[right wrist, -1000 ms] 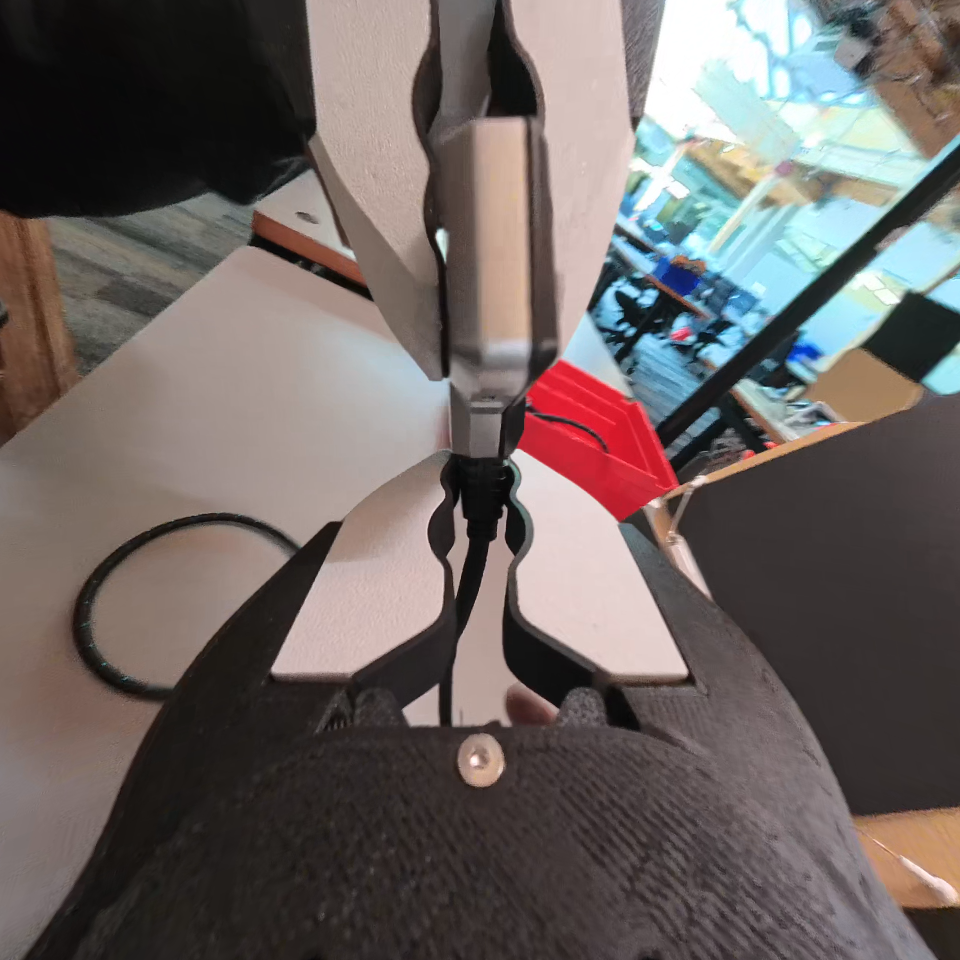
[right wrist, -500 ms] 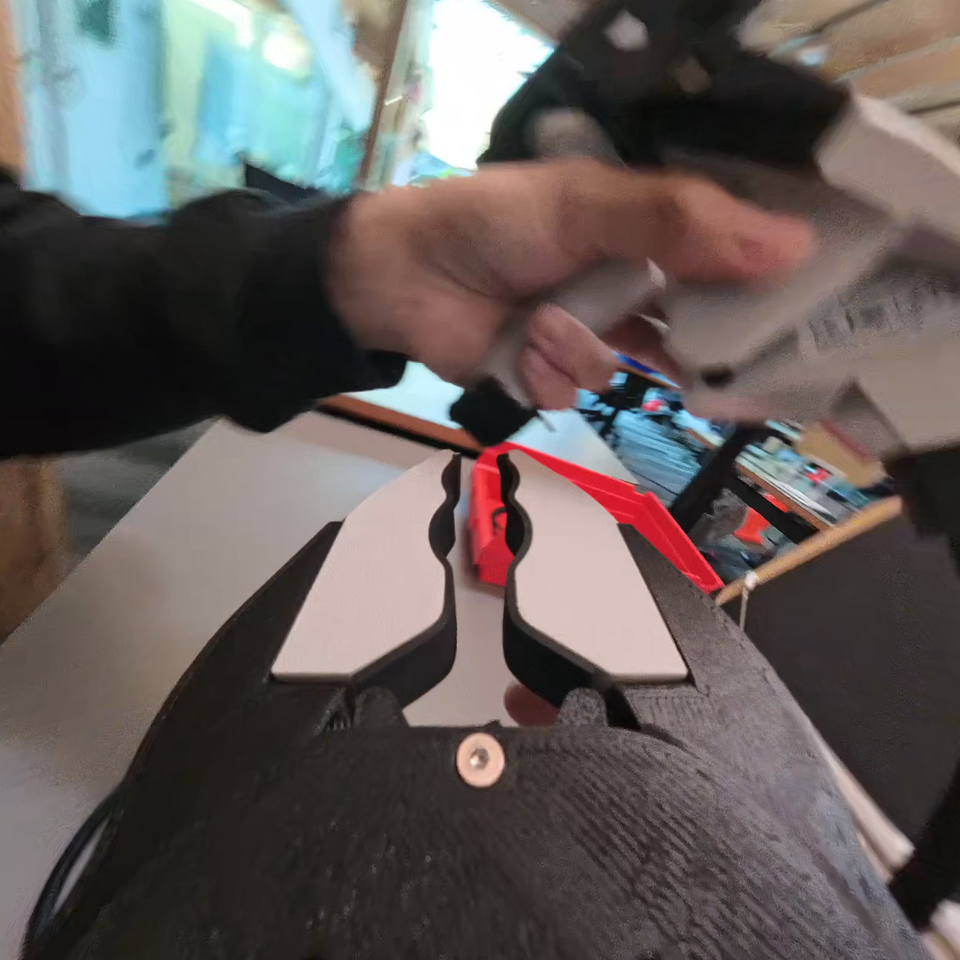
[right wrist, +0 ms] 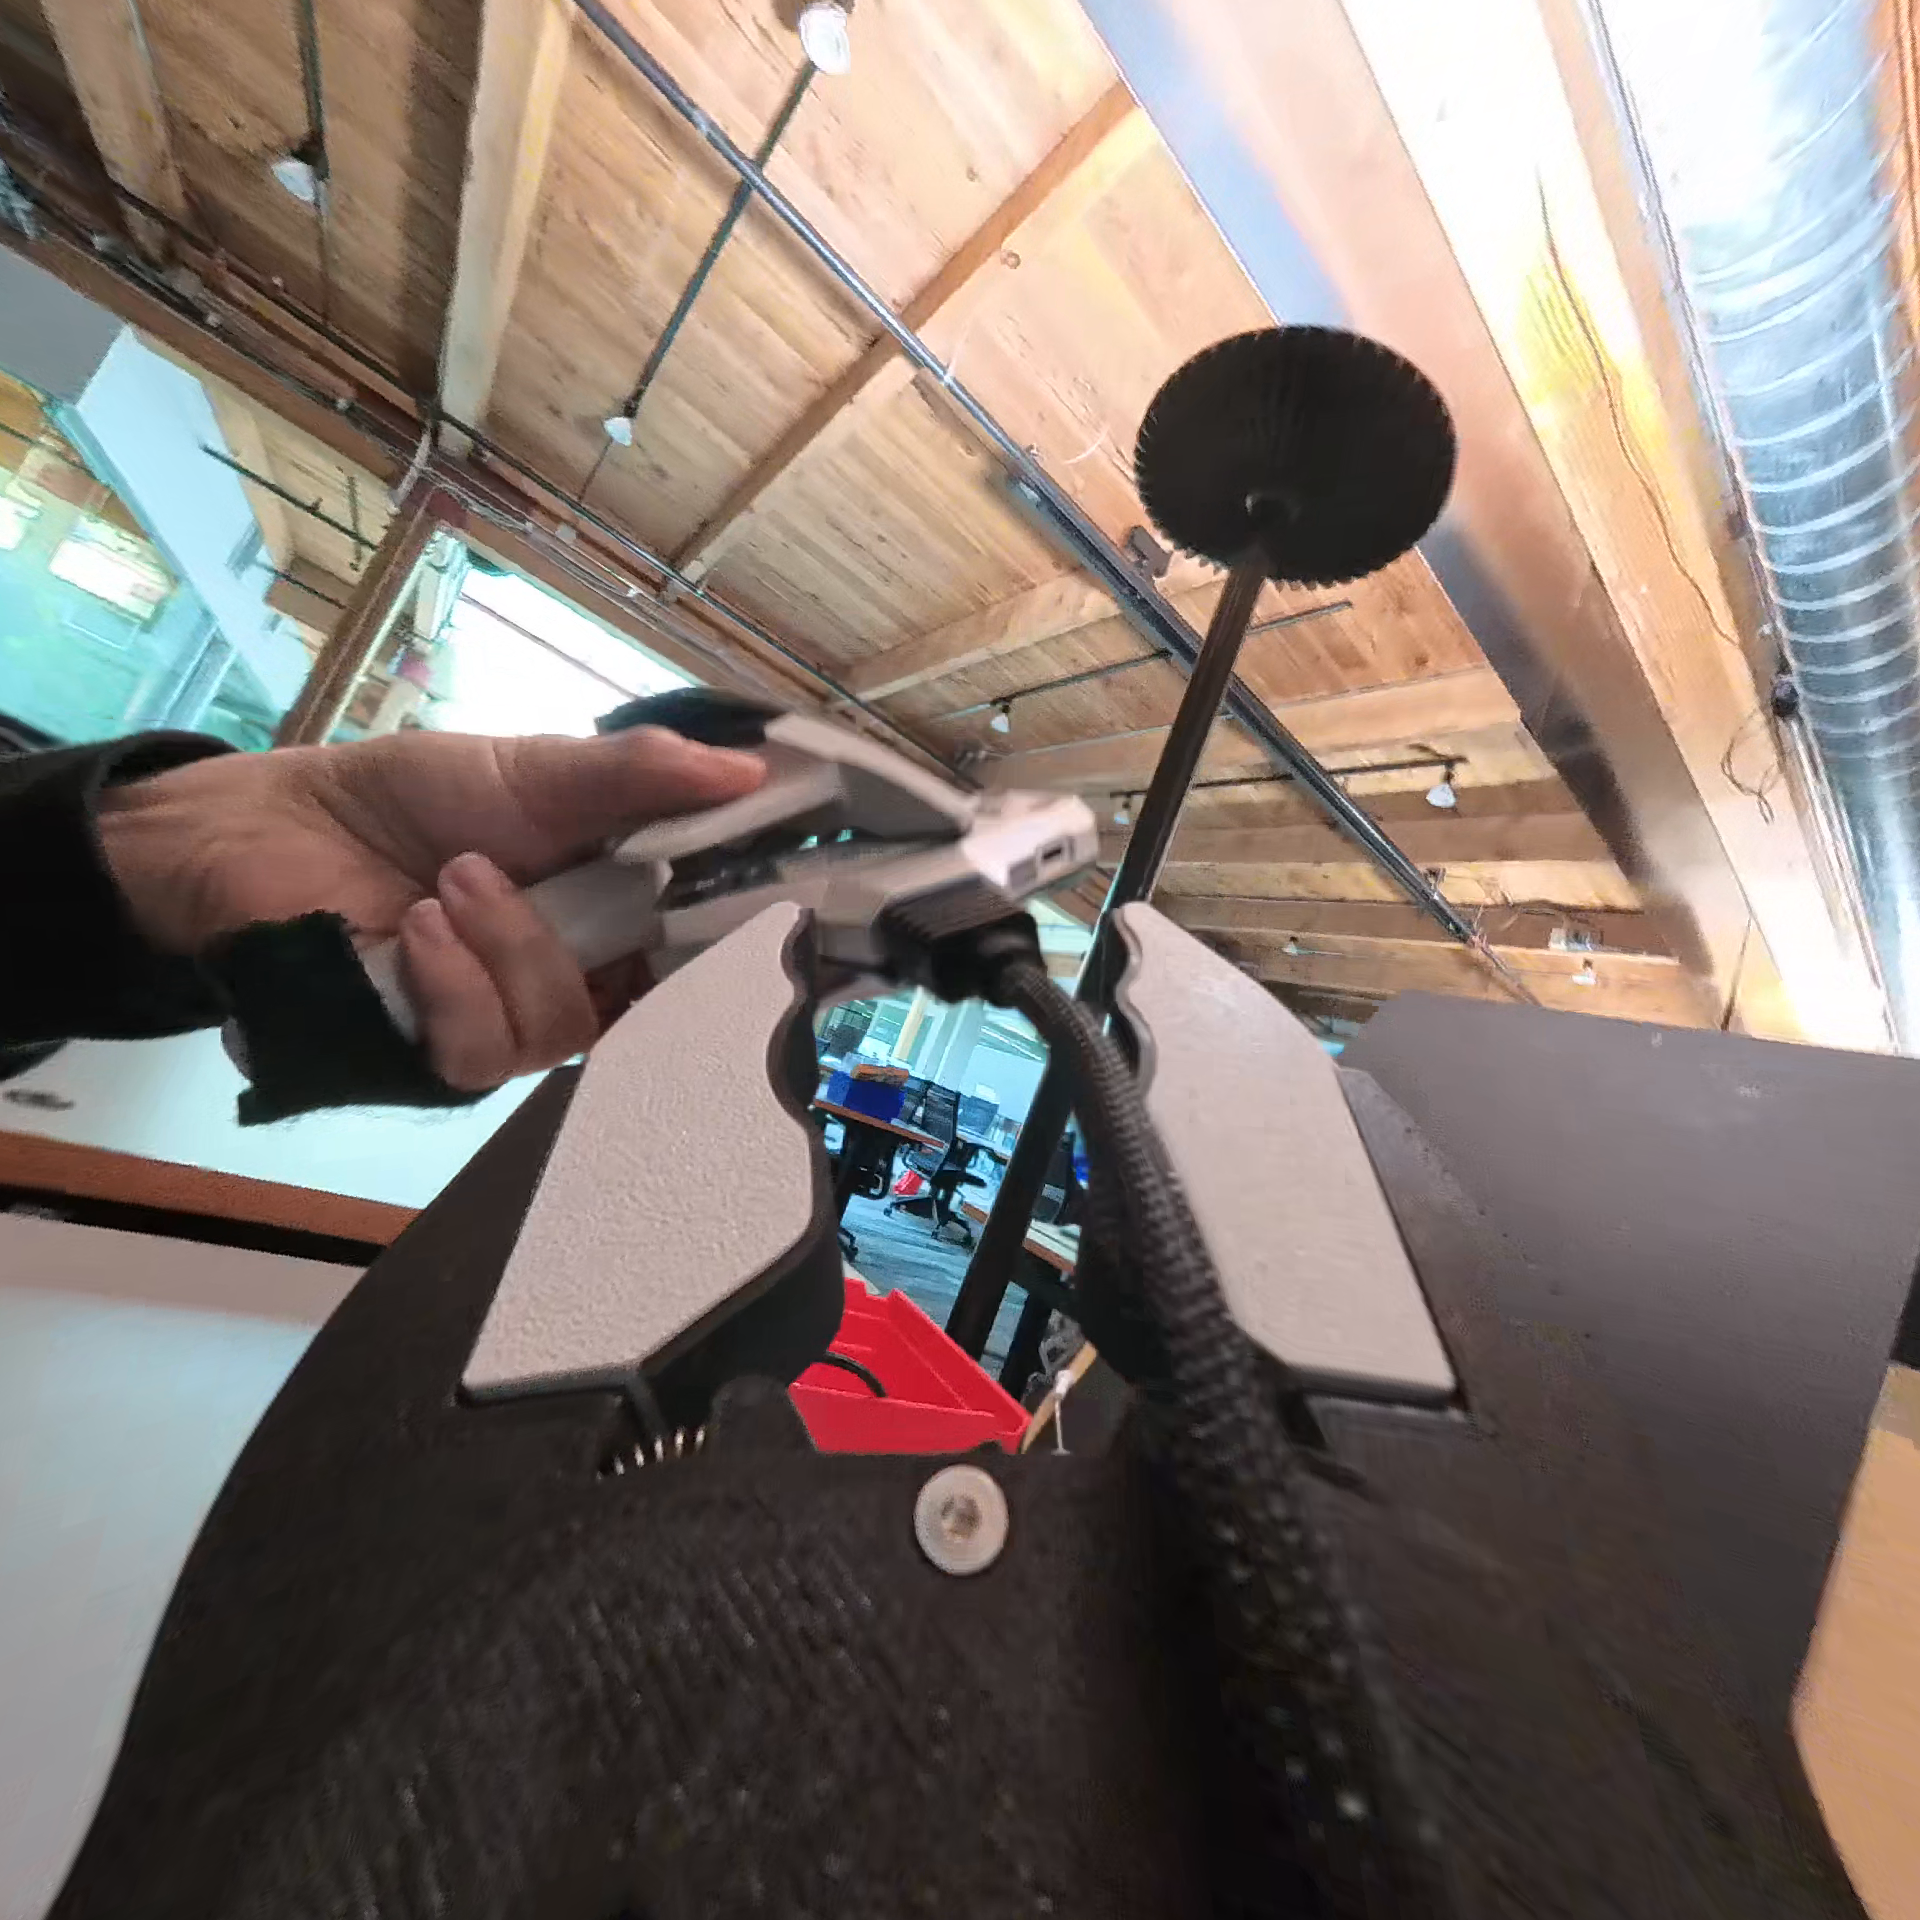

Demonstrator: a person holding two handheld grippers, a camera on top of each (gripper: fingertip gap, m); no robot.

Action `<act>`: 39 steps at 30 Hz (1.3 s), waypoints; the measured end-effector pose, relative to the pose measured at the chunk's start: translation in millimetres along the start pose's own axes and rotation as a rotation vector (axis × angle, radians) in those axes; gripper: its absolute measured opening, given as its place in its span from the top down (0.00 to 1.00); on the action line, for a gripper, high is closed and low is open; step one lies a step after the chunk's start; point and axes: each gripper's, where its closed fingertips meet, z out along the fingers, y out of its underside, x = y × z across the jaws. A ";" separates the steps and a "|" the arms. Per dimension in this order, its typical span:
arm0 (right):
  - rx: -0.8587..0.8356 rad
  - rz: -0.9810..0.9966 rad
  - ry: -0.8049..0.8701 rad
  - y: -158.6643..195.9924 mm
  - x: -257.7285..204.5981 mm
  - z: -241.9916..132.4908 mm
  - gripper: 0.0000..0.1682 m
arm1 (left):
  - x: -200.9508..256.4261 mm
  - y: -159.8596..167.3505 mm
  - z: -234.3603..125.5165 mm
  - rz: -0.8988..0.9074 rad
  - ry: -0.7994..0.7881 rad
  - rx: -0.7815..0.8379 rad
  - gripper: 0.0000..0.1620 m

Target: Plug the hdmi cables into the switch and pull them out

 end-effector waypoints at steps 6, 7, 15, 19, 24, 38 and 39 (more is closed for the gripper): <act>-0.067 -0.127 -0.148 5.6 -5.2 -14.6 0.75 | -16.7 21.4 3.4 -0.189 0.047 -0.062 0.87; -0.078 -0.133 -0.172 7.8 -6.9 -16.3 0.76 | -19.3 24.0 4.0 -0.208 0.047 -0.074 0.87; -0.226 0.065 -0.311 23.0 -17.3 -23.8 0.80 | -29.7 36.4 2.1 -0.276 0.047 -0.107 0.87; -0.279 0.140 -0.309 26.8 -18.8 -20.9 0.80 | -34.5 36.8 -0.7 -0.291 0.051 -0.110 0.87; -0.202 0.196 -0.284 6.8 -14.7 -14.3 0.96 | -28.4 44.5 3.5 -0.332 0.097 -0.123 0.87; -0.374 0.078 -0.432 25.0 -21.4 -38.2 0.68 | -37.3 44.6 11.9 -0.317 0.056 -0.130 0.87; -0.399 0.015 -0.380 30.9 -14.6 -36.1 0.73 | -37.1 45.0 12.4 -0.317 0.052 -0.134 0.87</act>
